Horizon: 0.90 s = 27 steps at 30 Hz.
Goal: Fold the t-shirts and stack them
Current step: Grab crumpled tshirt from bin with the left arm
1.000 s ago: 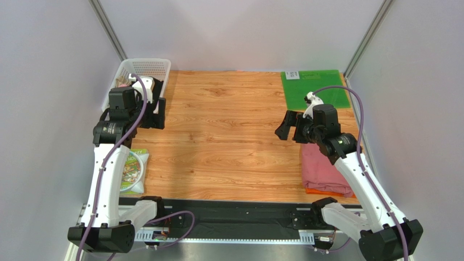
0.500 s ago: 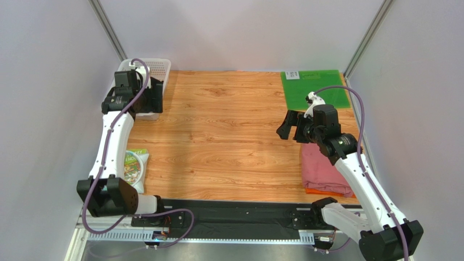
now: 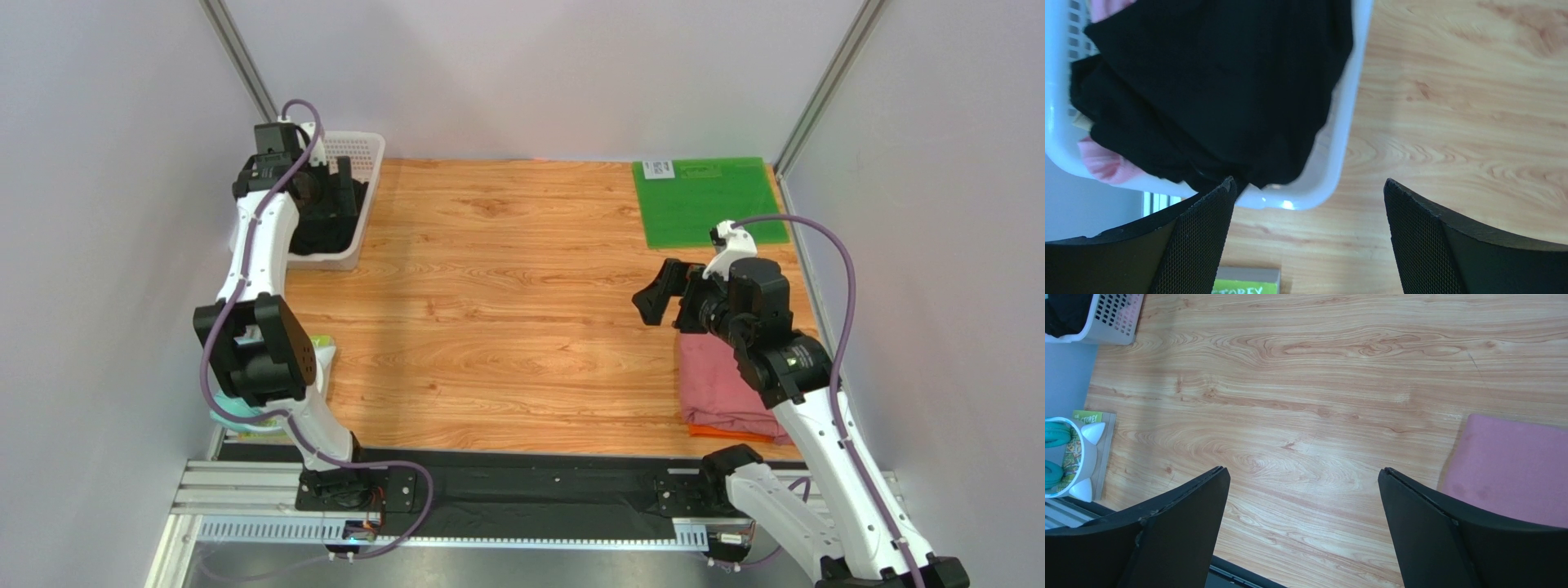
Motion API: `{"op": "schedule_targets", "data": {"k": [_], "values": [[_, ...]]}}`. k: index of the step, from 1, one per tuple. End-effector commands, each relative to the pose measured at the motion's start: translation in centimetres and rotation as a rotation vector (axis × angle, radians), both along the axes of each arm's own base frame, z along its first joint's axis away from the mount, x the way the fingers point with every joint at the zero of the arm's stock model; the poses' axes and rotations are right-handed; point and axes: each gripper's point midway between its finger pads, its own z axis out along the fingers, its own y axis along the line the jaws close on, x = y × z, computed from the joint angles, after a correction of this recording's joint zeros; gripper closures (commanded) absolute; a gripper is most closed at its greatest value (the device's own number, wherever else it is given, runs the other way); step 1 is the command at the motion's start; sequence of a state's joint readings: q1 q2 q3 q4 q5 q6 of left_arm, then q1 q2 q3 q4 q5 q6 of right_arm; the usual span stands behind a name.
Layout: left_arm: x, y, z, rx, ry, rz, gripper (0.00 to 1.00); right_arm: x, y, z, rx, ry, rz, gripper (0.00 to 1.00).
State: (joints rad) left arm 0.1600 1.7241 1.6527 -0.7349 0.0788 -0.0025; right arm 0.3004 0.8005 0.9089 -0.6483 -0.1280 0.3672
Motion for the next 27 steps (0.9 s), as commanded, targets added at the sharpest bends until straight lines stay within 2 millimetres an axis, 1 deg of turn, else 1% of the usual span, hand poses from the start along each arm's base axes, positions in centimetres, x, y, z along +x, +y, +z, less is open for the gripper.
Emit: {"op": "schedule_targets", "data": {"k": [1, 4, 5, 6, 7, 8, 9, 10, 11, 13, 14, 15, 17, 18, 19, 20, 21, 22, 23, 24, 25, 26, 27], "values": [[1.9, 1.8, 0.4, -0.036, -0.026, 0.059, 0.05, 0.3, -0.5, 0.7, -0.042, -0.027, -0.005, 0.0], [2.3, 2.2, -0.9, -0.02, -0.005, 0.068, 0.07, 0.1, -0.2, 0.3, -0.042, -0.021, 0.008, 0.0], [2.1, 2.5, -1.9, -0.009, 0.01, 0.074, 0.07, 0.1, -0.1, 0.2, -0.042, -0.021, 0.011, 0.0], [2.5, 2.9, -2.0, 0.009, -0.008, 0.085, 0.08, 0.0, 0.0, 0.2, -0.038, -0.02, 0.016, 0.0], [2.1, 3.4, -3.1, 0.041, 0.013, 0.098, 0.09, 0.0, 0.0, 0.2, -0.04, -0.023, 0.023, 0.0], [2.2, 3.5, -3.3, 0.048, 0.008, 0.096, 0.09, 0.0, 0.1, 0.3, -0.037, -0.026, 0.029, 0.0], [2.4, 4.4, -3.4, 0.086, -0.007, 0.128, 0.1, -0.1, 0.4, 0.4, -0.031, -0.024, 0.044, 0.0], [2.1, 5.3, -4.0, 0.126, 0.005, 0.16, 0.11, -0.1, 0.5, 0.5, -0.028, -0.022, 0.052, 0.01], [2.5, 5.8, -4.0, 0.145, -0.016, 0.178, 0.11, 0.0, 0.7, 0.4, -0.027, -0.015, 0.06, 0.01], [2.8, 6.6, -4.6, 0.171, -0.009, 0.205, 0.11, 0.1, 1.2, 0.5, -0.023, -0.008, 0.079, 0.03], [3.0, 6.7, -4.8, 0.174, -0.005, 0.208, 0.11, 0.2, 1.3, 0.1, -0.028, 0.008, 0.083, 0.03], [3.3, 6.9, -5.7, 0.189, 0.017, 0.193, 0.11, 0.3, 1.5, 0.1, -0.028, 0.014, 0.086, 0.03], [3.9, 7.2, -5.9, 0.198, 0.013, 0.203, 0.12, 0.6, 1.8, -0.2, -0.036, 0.03, 0.096, 0.03], [4.2, 7.3, -6.5, 0.197, 0.022, 0.202, 0.12, 0.6, 2.1, -0.3, -0.036, 0.034, 0.103, 0.03], [4.7, 7.4, -6.2, 0.196, 0.009, 0.206, 0.12, 0.7, 2.2, -0.3, -0.038, 0.037, 0.106, 0.03], [5.1, 7.4, -6.4, 0.194, 0.009, 0.206, 0.12, 0.8, 2.4, -0.4, -0.041, 0.043, 0.109, 0.03], [5.4, 7.5, -7.0, 0.191, 0.02, 0.205, 0.12, 0.8, 2.6, -0.6, -0.044, 0.049, 0.115, 0.02], [6.1, 7.6, -6.4, 0.192, 0.004, 0.208, 0.12, 0.8, 2.7, -0.7, -0.045, 0.052, 0.119, 0.02], [6.4, 7.7, -7.3, 0.193, 0.022, 0.209, 0.12, 0.9, 2.8, -1.0, -0.048, 0.062, 0.12, 0.02], [6.7, 7.9, -7.4, 0.198, 0.023, 0.212, 0.12, 1.0, 3.0, -1.1, -0.046, 0.067, 0.121, 0.02], [7.3, 8.4, -6.8, 0.214, 0.01, 0.226, 0.12, 1.0, 3.1, -1.1, -0.045, 0.071, 0.125, 0.02], [7.5, 8.6, -7.7, 0.217, 0.027, 0.233, 0.12, 1.2, 3.3, -1.2, -0.045, 0.076, 0.128, 0.02], [7.7, 8.8, -7.7, 0.216, 0.026, 0.235, 0.12, 1.2, 3.5, -1.2, -0.042, 0.079, 0.134, 0.02]]}}
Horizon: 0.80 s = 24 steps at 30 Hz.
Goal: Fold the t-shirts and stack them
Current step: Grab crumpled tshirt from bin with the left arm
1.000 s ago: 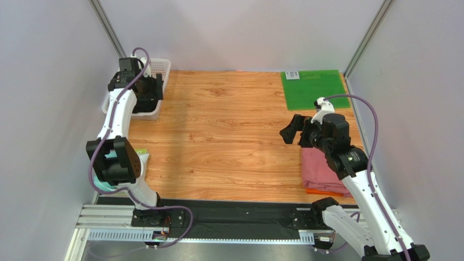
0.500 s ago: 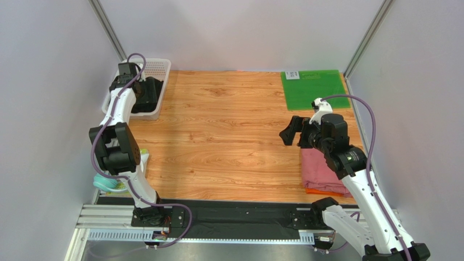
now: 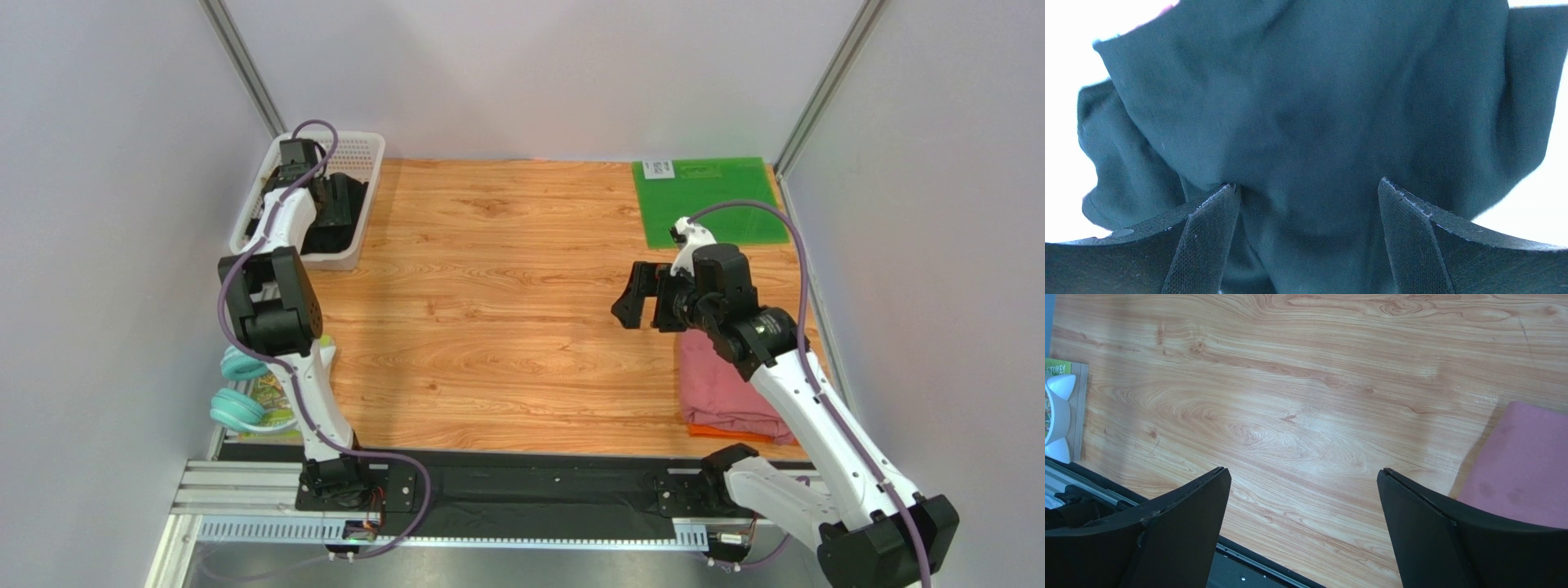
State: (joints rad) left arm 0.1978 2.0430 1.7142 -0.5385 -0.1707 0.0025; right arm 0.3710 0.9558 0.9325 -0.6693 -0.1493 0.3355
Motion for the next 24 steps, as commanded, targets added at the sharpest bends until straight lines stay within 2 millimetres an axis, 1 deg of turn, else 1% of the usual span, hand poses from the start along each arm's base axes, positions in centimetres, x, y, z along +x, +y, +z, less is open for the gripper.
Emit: {"op": "schedule_targets", "data": {"k": [1, 2, 3, 4, 5, 6, 8, 9, 11, 12, 14, 15, 16, 18, 19, 21, 23, 24], "values": [[2.5, 1.7, 2.2, 0.046, -0.073, 0.032, 0.12, 0.9, 1.3, 2.2, 0.029, -0.049, 0.036, 0.02], [2.7, 1.7, 1.7, 0.041, -0.067, 0.031, 0.13, 1.1, 1.6, 2.4, 0.032, -0.045, 0.046, 0.02], [2.7, 1.9, 1.6, 0.037, -0.068, 0.033, 0.16, 1.1, 1.7, 2.3, 0.027, -0.035, 0.051, 0.03], [3.0, 2.0, 1.7, 0.017, -0.083, 0.044, 0.21, 1.3, 1.9, 2.2, 0.02, -0.024, 0.057, 0.04], [3.1, 2.0, 1.5, 0.014, -0.086, 0.044, 0.31, 1.4, 2.1, 2.2, 0.014, -0.019, 0.064, 0.04], [3.1, 2.1, 1.3, 0.014, -0.082, 0.043, 0.36, 1.4, 2.4, 2.8, 0.013, -0.021, 0.072, 0.05], [3.3, 2.2, 1.3, 0.021, -0.096, 0.043, 0.44, 1.7, 2.7, 2.9, 0.001, -0.011, 0.077, 0.05], [3.2, 2.4, 1.1, 0.023, -0.093, 0.044, 0.45, 1.7, 3.1, 3.6, 0.005, -0.019, 0.087, 0.05], [3.4, 2.4, 0.8, 0.025, -0.092, 0.04, 0.47, 1.7, 3.6, 3.8, 0.005, -0.015, 0.093, 0.06], [3.5, 2.5, 0.7, 0.021, -0.093, 0.039, 0.48, 1.8, 3.8, 4.2, 0.01, -0.02, 0.093, 0.06], [3.5, 2.5, 0.3, 0.013, -0.085, 0.035, 0.6, 1.7, 4.3, 4.5, 0.011, -0.019, 0.1, 0.07], [3.6, 2.4, 0.2, 0.006, -0.085, 0.03, 0.67, 1.7, 4.4, 4.6, 0.008, -0.016, 0.1, 0.07], [3.5, 2.4, 0.3, 0.005, -0.087, 0.03, 0.81, 1.7, 4.5, 5.1, 0.01, -0.025, 0.101, 0.07], [3.4, 2.0, 0.2, -0.011, -0.084, 0.014, 0.9, 1.5, 4.6, 5.1, -0.002, -0.022, 0.101, 0.08], [3.3, 1.9, 0.5, -0.014, -0.089, 0.011, 0.97, 1.4, 4.7, 5.4, -0.001, -0.028, 0.101, 0.08], [2.9, 1.5, 0.2, -0.03, -0.083, 0.0, 1.0, 1.2, 4.7, 5.4, -0.002, -0.025, 0.099, 0.09], [2.5, 1.0, 1.2, -0.043, -0.1, -0.014, 1.0, 1.0, 4.8, 5.6, 0.004, -0.025, 0.102, 0.1], [1.9, 0.2, 0.7, -0.078, -0.09, -0.031, 1.0, 0.9, 4.9, 5.6, 0.006, -0.025, 0.104, 0.11]]}}
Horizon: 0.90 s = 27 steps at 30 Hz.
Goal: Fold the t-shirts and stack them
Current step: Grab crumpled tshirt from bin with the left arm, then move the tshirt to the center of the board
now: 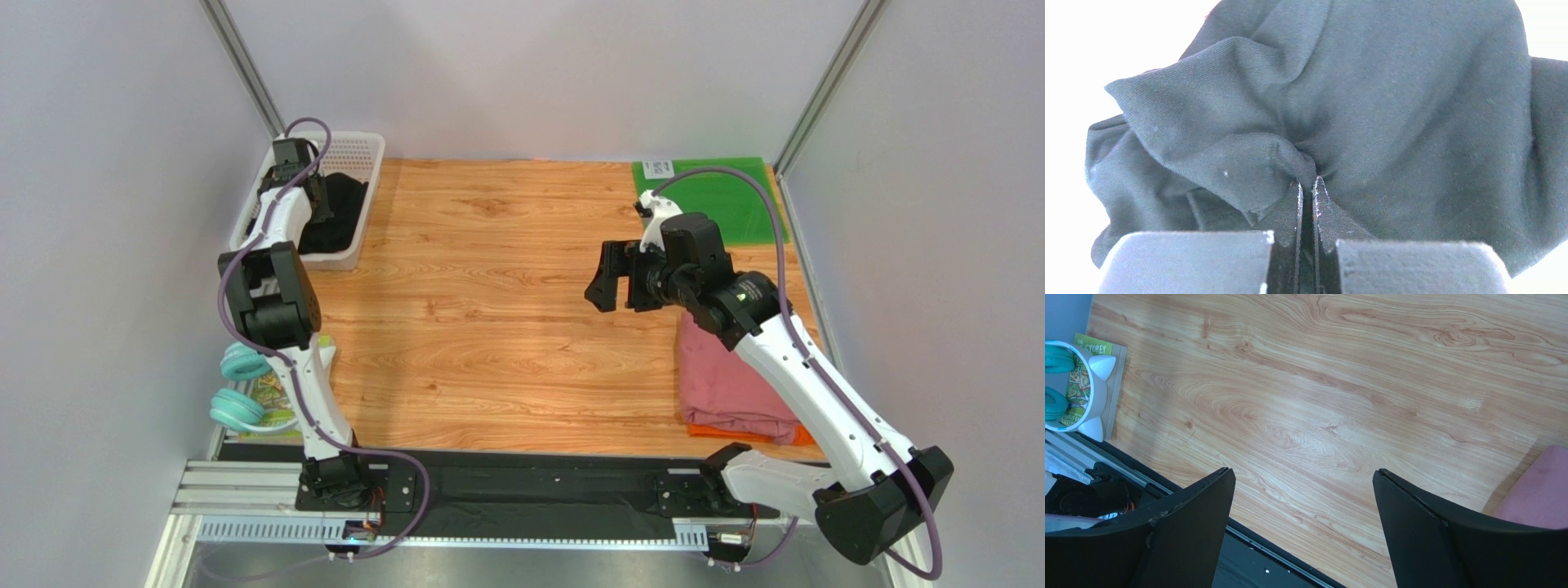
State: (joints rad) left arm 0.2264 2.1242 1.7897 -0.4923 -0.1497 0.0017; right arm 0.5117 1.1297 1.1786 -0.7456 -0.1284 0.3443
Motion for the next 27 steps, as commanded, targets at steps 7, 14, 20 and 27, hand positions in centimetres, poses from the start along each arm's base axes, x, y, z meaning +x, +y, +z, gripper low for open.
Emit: {"op": "schedule_targets", "data": {"k": [7, 14, 20, 27], "values": [[-4.5, -11.2, 10.2, -0.185, -0.224, -0.329, 1.0, -0.7, 0.8, 1.6, 0.027, -0.029, 0.012, 0.15], [-10.0, -19.1, 21.0, -0.264, -0.425, -0.549, 1.0, -2.0, 2.3, 1.2, 0.047, -0.038, 0.062, 0.17], [-12.5, -18.2, 34.6, -0.242, -0.637, -0.533, 1.0, -3.3, 2.1, 0.8, 0.054, -0.04, 0.076, 0.19], [-18.1, -19.4, 47.7, -0.213, -0.886, -0.608, 1.0, -4.7, 1.3, 1.2, 0.084, -0.07, 0.072, 0.21]]}}
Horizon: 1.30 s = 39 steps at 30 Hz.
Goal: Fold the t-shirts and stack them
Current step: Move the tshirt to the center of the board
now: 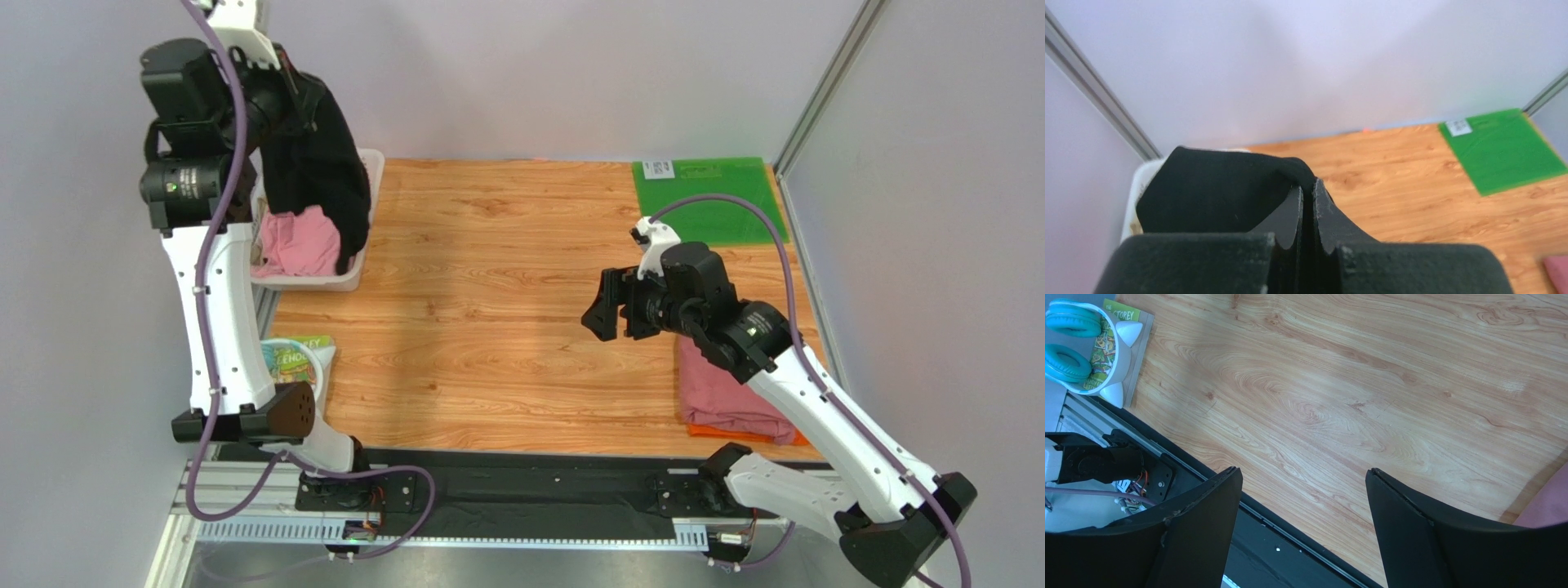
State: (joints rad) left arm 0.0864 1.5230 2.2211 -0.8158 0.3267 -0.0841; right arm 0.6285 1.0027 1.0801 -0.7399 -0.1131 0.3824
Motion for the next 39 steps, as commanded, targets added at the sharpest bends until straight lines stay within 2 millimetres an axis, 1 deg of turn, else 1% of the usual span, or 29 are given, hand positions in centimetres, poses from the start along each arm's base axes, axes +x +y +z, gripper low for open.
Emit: {"op": "schedule_targets", "data": {"k": [1, 2, 3, 5, 6, 7, 9, 10, 11, 12, 13, 15, 16, 17, 18, 20, 21, 22, 24, 25, 27, 30, 31, 32, 33, 35, 36, 38, 39], "values": [[-6.1, -2.4, 8.7, -0.035, -0.205, -0.094, 1.0, -0.5, -0.2, 1.5, 0.055, -0.06, -0.012, 0.21], [-7.7, -2.8, 10.9, -0.027, -0.282, -0.119, 1.0, -0.8, -0.4, 1.4, 0.059, -0.06, -0.014, 0.21], [-9.6, -3.3, 12.4, -0.029, -0.332, -0.136, 1.0, -0.9, -0.5, 1.4, 0.059, -0.062, -0.015, 0.22], [-11.6, -4.8, 13.4, -0.018, -0.38, -0.222, 1.0, -1.2, -0.8, 1.4, 0.064, -0.068, -0.016, 0.22], [-13.7, -5.5, 13.8, -0.011, -0.405, -0.261, 1.0, -1.4, -0.9, 1.3, 0.063, -0.068, -0.017, 0.22], [-13.7, -6.1, 12.8, -0.017, -0.376, -0.302, 1.0, -1.4, -1.0, 1.3, 0.063, -0.072, -0.021, 0.22], [-16.4, -7.9, 12.6, -0.004, -0.386, -0.421, 1.0, -1.6, -1.3, 1.5, 0.069, -0.081, -0.025, 0.22], [-16.9, -8.4, 12.1, -0.002, -0.374, -0.456, 1.0, -1.7, -1.4, 1.4, 0.068, -0.08, -0.029, 0.22], [-17.3, -9.3, 11.0, -0.005, -0.34, -0.526, 1.0, -1.8, -1.5, 1.6, 0.072, -0.09, -0.027, 0.22], [-18.3, -9.8, 10.6, -0.001, -0.334, -0.563, 1.0, -1.9, -1.5, 1.6, 0.075, -0.09, -0.029, 0.22], [-18.5, -10.6, 9.2, -0.013, -0.29, -0.632, 1.0, -2.0, -1.6, 1.7, 0.076, -0.091, -0.029, 0.22], [-19.6, -11.3, 8.1, -0.02, -0.258, -0.685, 1.0, -2.2, -1.8, 2.1, 0.085, -0.103, -0.032, 0.22], [-19.7, -11.9, 6.8, -0.037, -0.214, -0.726, 1.0, -2.3, -1.9, 2.1, 0.085, -0.107, -0.033, 0.22], [-20.1, -12.3, 5.8, -0.029, -0.185, -0.751, 1.0, -2.4, -2.1, 2.4, 0.09, -0.115, -0.036, 0.23], [-20.9, -13.4, 4.9, -0.03, -0.156, -0.81, 1.0, -2.6, -2.2, 2.5, 0.092, -0.117, -0.036, 0.23], [-20.7, -14.2, 1.9, -0.005, -0.065, -0.821, 1.0, -2.8, -2.4, 2.8, 0.099, -0.131, -0.038, 0.23], [-21.6, -15.6, 0.7, -0.001, -0.024, -0.882, 1.0, -2.9, -2.5, 2.8, 0.097, -0.129, -0.039, 0.23], [-20.5, -15.8, -1.5, 0.029, 0.031, -0.849, 1.0, -3.0, -2.6, 3.0, 0.105, -0.138, -0.04, 0.23], [-21.3, -17.2, -3.7, 0.068, 0.078, -0.897, 1.0, -3.1, -2.8, 3.0, 0.109, -0.138, -0.045, 0.24], [-20.6, -17.5, -5.4, 0.085, 0.121, -0.888, 1.0, -3.3, -2.8, 3.1, 0.112, -0.142, -0.044, 0.24], [-20.5, -18.0, -6.3, 0.105, 0.141, -0.895, 1.0, -3.4, -2.9, 3.1, 0.116, -0.144, -0.044, 0.25], [-20.2, -18.2, -5.3, 0.146, 0.108, -0.886, 1.0, -3.4, -2.9, 2.9, 0.118, -0.135, -0.045, 0.27], [-20.4, -17.9, -3.9, 0.152, 0.063, -0.874, 1.0, -3.4, -2.8, 2.8, 0.118, -0.133, -0.042, 0.27], [-20.1, -17.9, -3.4, 0.155, 0.052, -0.863, 1.0, -3.4, -2.7, 2.7, 0.119, -0.13, -0.038, 0.27], [-20.2, -17.7, -2.1, 0.159, 0.009, -0.849, 1.0, -3.5, -2.4, 2.7, 0.126, -0.128, -0.028, 0.27], [-19.4, -17.2, -1.1, 0.174, -0.019, -0.801, 1.0, -3.4, -2.1, 2.3, 0.125, -0.113, -0.017, 0.27], [-19.7, -16.9, 0.1, 0.178, -0.059, -0.79, 1.0, -3.6, -1.7, 2.3, 0.137, -0.105, 0.003, 0.27], [-19.4, -16.5, 0.8, 0.185, -0.082, -0.761, 1.0, -3.6, -1.1, 1.9, 0.141, -0.08, 0.027, 0.27], [-19.2, -16.4, 0.8, 0.186, -0.081, -0.745, 1.0, -4.1, -0.2, 1.6, 0.159, -0.06, 0.069, 0.27]]}}
